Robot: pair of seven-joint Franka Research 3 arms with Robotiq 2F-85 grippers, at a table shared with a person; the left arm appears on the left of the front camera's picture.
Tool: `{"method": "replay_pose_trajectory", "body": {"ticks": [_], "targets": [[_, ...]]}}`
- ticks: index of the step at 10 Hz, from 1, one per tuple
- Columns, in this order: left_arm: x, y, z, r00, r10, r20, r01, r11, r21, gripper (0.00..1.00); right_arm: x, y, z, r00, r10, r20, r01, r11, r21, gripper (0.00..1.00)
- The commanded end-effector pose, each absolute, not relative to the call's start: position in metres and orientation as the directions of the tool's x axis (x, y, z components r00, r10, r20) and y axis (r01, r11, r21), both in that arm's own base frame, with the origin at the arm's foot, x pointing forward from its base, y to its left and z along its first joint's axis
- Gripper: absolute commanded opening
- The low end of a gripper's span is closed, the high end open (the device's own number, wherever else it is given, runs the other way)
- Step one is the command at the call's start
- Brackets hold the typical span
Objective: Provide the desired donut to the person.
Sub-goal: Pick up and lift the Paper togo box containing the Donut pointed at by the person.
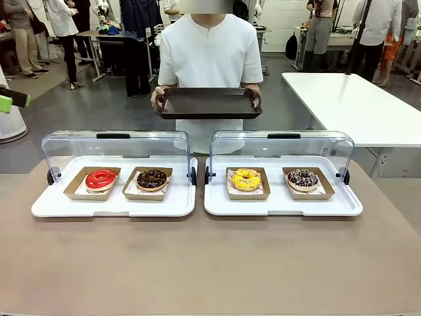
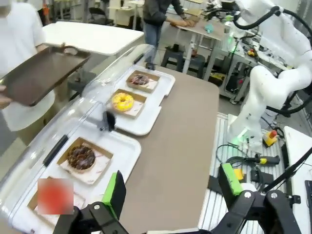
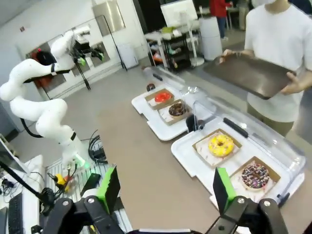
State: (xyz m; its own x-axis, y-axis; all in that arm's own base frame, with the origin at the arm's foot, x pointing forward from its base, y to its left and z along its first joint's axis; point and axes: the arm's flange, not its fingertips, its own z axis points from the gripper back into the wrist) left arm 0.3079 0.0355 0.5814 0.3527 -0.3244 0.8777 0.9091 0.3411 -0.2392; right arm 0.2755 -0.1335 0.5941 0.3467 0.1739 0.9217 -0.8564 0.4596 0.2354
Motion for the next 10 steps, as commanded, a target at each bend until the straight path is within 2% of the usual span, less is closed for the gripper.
{"method": "replay_pose_trajectory", "body": {"ticks": [1, 3, 6, 8, 10], "targets": [[0.321, 0.064, 0.575, 0.377, -0.292, 0.879, 0.887, 0.387, -0.252, 1.00, 0.281, -0.164, 0.579, 0.329, 0.150, 0.932, -0.872, 0.427, 0.239, 1.00], [0.318, 0.085, 0.575, 0.368, -0.295, 0.882, 0.882, 0.411, -0.231, 1.00, 0.276, -0.191, 0.566, 0.287, 0.156, 0.945, -0.884, 0.422, 0.199, 1.00], [0.311, 0.102, 0.576, 0.400, -0.335, 0.853, 0.861, 0.457, -0.224, 1.00, 0.275, -0.210, 0.558, 0.380, 0.182, 0.907, -0.837, 0.485, 0.253, 1.00], [0.306, 0.111, 0.573, 0.408, -0.381, 0.830, 0.856, 0.475, -0.202, 1.00, 0.271, -0.210, 0.560, 0.403, 0.235, 0.884, -0.831, 0.498, 0.247, 1.00], [0.302, 0.117, 0.570, 0.364, -0.428, 0.827, 0.878, 0.453, -0.152, 1.00, 0.271, -0.205, 0.562, 0.409, 0.261, 0.875, -0.834, 0.495, 0.242, 1.00]]}}
